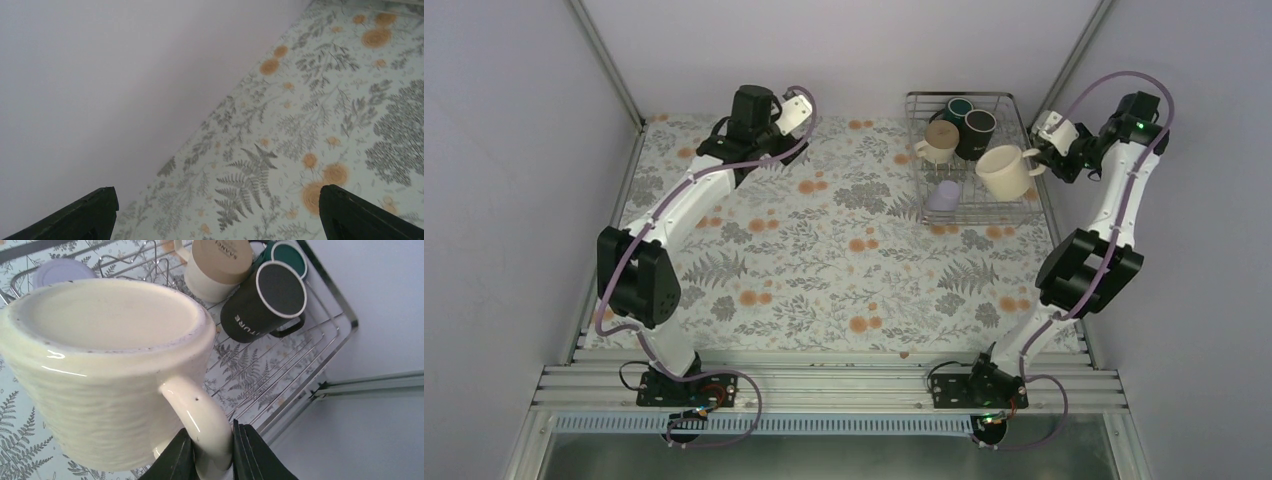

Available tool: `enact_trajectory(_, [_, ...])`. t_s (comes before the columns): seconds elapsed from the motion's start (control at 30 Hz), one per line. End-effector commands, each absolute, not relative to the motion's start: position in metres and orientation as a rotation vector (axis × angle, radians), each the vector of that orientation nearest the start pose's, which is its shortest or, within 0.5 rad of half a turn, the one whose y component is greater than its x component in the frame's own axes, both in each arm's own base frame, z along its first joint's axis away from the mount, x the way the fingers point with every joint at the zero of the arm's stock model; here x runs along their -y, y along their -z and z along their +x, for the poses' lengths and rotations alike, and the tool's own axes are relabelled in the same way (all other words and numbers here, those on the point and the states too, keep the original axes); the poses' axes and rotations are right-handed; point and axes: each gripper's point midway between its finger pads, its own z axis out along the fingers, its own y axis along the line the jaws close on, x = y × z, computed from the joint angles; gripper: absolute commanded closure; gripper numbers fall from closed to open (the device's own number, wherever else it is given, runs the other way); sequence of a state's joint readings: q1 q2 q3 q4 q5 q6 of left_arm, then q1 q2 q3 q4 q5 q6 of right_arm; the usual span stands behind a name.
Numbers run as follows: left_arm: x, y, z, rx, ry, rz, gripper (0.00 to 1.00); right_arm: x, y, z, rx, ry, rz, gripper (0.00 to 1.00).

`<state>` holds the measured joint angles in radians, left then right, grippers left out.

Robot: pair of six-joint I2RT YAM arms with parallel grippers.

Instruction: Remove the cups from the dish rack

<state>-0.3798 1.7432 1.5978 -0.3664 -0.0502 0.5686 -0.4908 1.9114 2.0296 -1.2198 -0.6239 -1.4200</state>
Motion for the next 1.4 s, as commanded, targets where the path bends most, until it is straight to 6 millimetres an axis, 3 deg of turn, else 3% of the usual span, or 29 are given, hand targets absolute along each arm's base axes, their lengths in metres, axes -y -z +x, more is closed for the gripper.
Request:
enact_trajectory(0.0, [0.185, -0.307, 0.506, -1.781, -0.267, 0.816, 0.0, 0.072, -0.322, 0.426, -1.853, 0.057, -1.261, 0.96])
enact_trajectory(0.2, [0.161, -0.327, 0.515, -1.752, -0.41, 0.681, 0.0, 0.001, -0.335, 0.424, -1.792, 0.156, -1.421, 0.97])
enact_trajectory(0.33, [0.131, -0.342, 0.514, -1.721, -0.546, 0.591, 0.0, -0.045, -0.34, 0.433, -1.751, 0.262, -1.51, 0.97])
enact_trajectory(0.47, [0.078, -0.36, 0.512, -1.705, -0.689, 0.474, 0.0, -0.082, -0.334, 0.448, -1.71, 0.442, -1.601, 0.97])
enact_trajectory(0.6, [0.012, -0.382, 0.502, -1.695, -0.839, 0.348, 0.0, -0.128, -0.317, 0.458, -1.579, 0.692, -1.741, 0.96])
enact_trajectory(0.63, [-0.004, -0.387, 0.499, -1.691, -0.87, 0.313, 0.0, -0.131, -0.314, 0.463, -1.557, 0.761, -1.759, 0.96])
enact_trajectory(0.7, [-0.035, -0.397, 0.49, -1.683, -0.935, 0.253, 0.0, -0.16, -0.311, 0.464, -1.488, 0.828, -1.816, 0.96])
enact_trajectory(0.87, [-0.088, -0.406, 0.467, -1.678, -1.035, 0.166, 0.0, -0.208, -0.308, 0.477, -1.381, 0.97, -1.87, 0.96])
enact_trajectory(1.0, [-0.112, -0.405, 0.453, -1.683, -1.075, 0.139, 0.0, -0.234, -0.283, 0.481, -1.267, 1.108, -1.941, 0.96])
enact_trajectory(1.17, [-0.131, -0.401, 0.438, -1.677, -1.143, 0.109, 0.0, -0.245, -0.244, 0.488, -1.134, 1.358, -2.013, 0.96])
enact_trajectory(1.37, [-0.16, -0.406, 0.422, -1.673, -1.195, 0.034, 0.0, -0.262, -0.225, 0.507, -1.014, 1.594, -2.041, 0.96])
